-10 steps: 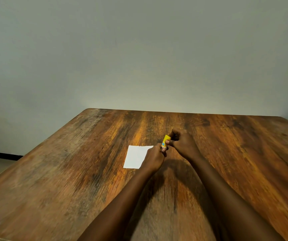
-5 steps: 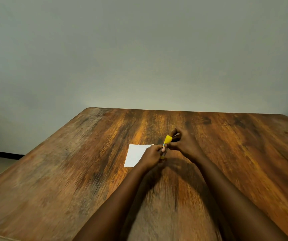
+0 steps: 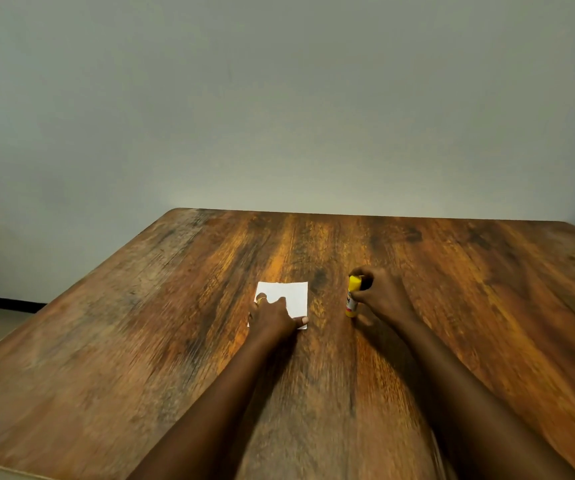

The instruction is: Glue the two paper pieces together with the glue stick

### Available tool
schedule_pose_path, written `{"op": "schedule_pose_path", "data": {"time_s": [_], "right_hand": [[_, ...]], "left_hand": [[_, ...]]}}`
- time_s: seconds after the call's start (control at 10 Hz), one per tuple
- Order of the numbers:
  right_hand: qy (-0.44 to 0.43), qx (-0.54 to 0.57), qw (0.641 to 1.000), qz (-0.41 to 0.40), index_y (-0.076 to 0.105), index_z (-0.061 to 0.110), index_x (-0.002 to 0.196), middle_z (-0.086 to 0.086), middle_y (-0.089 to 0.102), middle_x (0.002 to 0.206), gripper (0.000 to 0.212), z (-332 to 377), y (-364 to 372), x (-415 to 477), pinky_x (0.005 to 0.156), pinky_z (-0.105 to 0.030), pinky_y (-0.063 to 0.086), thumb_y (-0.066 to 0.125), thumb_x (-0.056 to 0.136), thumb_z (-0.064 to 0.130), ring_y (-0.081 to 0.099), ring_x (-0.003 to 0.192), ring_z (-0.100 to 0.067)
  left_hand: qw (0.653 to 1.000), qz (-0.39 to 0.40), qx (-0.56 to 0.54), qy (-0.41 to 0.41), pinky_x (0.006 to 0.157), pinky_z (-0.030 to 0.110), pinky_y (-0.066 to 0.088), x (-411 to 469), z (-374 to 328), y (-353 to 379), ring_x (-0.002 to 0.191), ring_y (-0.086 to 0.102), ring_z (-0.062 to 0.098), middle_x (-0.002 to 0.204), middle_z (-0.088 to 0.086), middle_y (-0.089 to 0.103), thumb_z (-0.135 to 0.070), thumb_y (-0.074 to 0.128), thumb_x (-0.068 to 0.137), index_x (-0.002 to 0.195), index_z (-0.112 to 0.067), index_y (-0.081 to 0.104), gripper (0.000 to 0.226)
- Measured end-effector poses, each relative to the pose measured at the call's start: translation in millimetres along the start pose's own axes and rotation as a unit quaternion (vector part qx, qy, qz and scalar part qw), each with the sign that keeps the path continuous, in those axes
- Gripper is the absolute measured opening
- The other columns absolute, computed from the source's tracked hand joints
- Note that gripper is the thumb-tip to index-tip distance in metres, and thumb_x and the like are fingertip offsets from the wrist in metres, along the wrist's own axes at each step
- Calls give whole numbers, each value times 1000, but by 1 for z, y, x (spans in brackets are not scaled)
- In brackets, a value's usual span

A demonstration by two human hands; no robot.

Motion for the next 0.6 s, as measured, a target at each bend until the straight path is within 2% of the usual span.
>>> {"op": "schedule_pose_path", "data": {"time_s": [0.1, 0.3, 0.4, 0.5, 0.6], "right_hand": [[-5, -9, 1000, 11, 64, 6, 115, -12, 67, 114, 38, 3, 3, 1, 78, -23, 47, 71, 78, 3, 63, 100, -21], [-1, -15, 1000, 18, 60, 6, 116, -13, 65, 116, 39, 1, 6, 3, 65, -11, 42, 70, 78, 0, 55, 85, -9], [3, -10, 1000, 22, 58, 8, 120, -13, 63, 121, 44, 0, 8, 4, 71, -18, 46, 70, 78, 1, 58, 93, -15], [19, -6, 999, 33, 57, 9, 122, -14, 62, 123, 52, 3, 8, 2, 81, -30, 50, 77, 74, 10, 60, 107, -25], [24, 9, 1000, 16, 60, 5, 118, -13, 64, 119, 46, 11, -2, 6, 78, -29, 48, 72, 80, 27, 61, 104, -25]], "left_hand": [[1000, 10, -11, -8, 116, 50, 20, 4, -2, 5, 145, 7, 39, 157, 18, 14, -54, 55, 86, 147, -17, 26, 77], [1000, 2, -19, -6, 114, 45, 21, 8, -10, 2, 144, 11, 36, 157, 18, 14, -46, 53, 90, 146, -16, 28, 68], [1000, -2, -21, -7, 115, 43, 18, 13, -6, 2, 145, 12, 35, 156, 19, 18, -44, 53, 91, 145, -12, 28, 67], [1000, -14, -18, 0, 115, 44, 17, 12, -9, -2, 145, 15, 34, 155, 19, 24, -43, 50, 93, 144, -11, 29, 64], [999, -35, -33, 5, 116, 43, 18, 6, -21, -16, 146, 13, 34, 155, 20, 23, -39, 42, 98, 145, -9, 29, 57]]}}
Point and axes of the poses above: each hand's wrist, its own x-axis towards the middle knuckle, its own y-axis out of the palm, z = x × y, the point moved 6 cm from there along x, towards the middle knuckle
